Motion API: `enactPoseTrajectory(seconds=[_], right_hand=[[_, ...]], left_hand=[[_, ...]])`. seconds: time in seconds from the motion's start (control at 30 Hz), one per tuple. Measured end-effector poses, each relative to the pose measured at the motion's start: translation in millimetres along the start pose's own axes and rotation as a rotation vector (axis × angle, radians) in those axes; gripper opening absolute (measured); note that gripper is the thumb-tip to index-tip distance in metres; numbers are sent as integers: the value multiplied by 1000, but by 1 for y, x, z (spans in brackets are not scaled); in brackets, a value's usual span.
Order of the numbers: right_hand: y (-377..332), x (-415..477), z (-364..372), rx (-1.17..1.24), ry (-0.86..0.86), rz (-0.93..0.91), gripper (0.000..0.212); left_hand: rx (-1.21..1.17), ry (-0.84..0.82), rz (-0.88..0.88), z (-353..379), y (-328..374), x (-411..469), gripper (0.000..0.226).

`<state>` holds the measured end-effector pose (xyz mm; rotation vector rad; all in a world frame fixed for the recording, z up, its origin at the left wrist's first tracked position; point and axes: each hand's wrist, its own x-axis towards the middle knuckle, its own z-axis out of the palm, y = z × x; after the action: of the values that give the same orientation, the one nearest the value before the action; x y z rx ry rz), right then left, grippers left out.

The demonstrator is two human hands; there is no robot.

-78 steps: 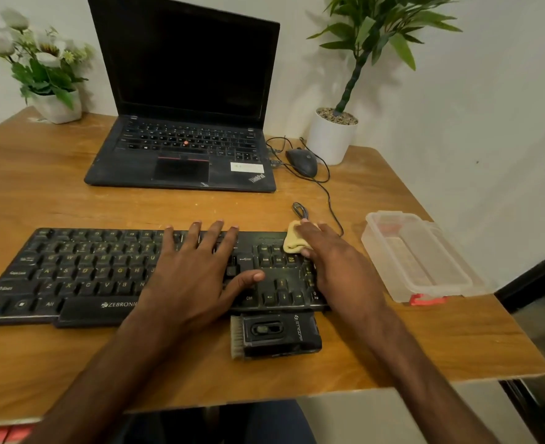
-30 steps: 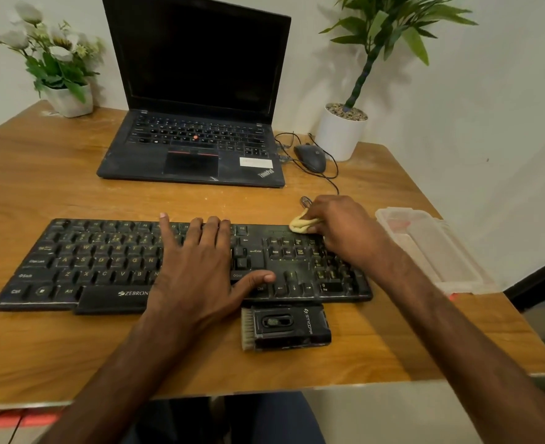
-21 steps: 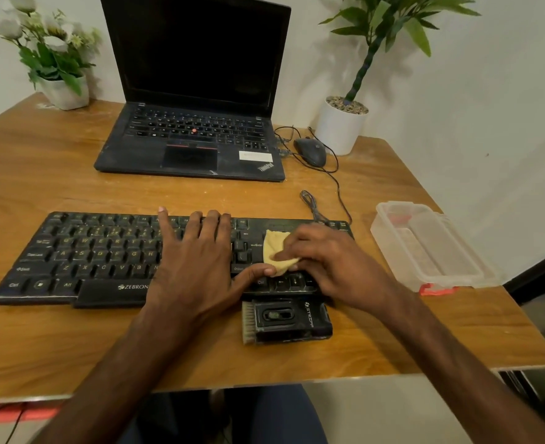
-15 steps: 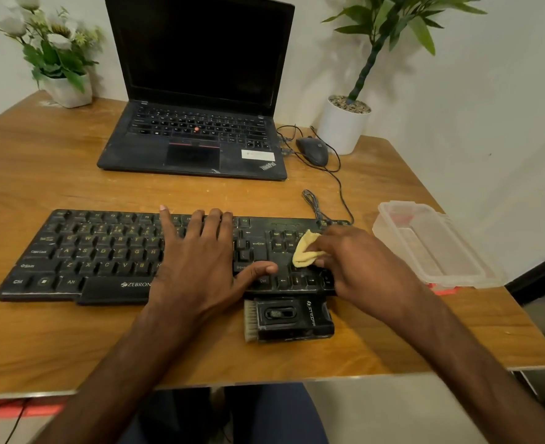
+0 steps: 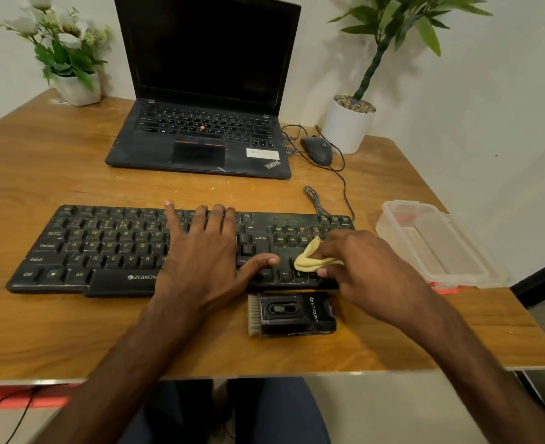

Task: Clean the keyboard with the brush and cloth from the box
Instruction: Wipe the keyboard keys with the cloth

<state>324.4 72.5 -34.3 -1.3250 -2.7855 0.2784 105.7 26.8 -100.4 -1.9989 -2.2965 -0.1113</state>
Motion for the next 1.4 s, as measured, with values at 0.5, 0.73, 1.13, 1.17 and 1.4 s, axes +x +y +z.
enactPoseTrajectory(seconds=[0.5,0.73,1.13,1.17,1.4], right_hand=[[16,4,13,-21,93,-357,39],[-7,8,24,-167,229,-403,35],[2,33,33,-136,292,-389,34],[6,37,31,-161,305,-362,35],[13,53,23,-166,319,-240,31]], left_hand=[[-36,9,17,0,-2,-2,129],[-39,40,62,8,-4,1,117],[-26,24,50,6,-3,2,124],[-33,26,49,6,-3,1,125],[-61,20,34,4,-3,0,127]])
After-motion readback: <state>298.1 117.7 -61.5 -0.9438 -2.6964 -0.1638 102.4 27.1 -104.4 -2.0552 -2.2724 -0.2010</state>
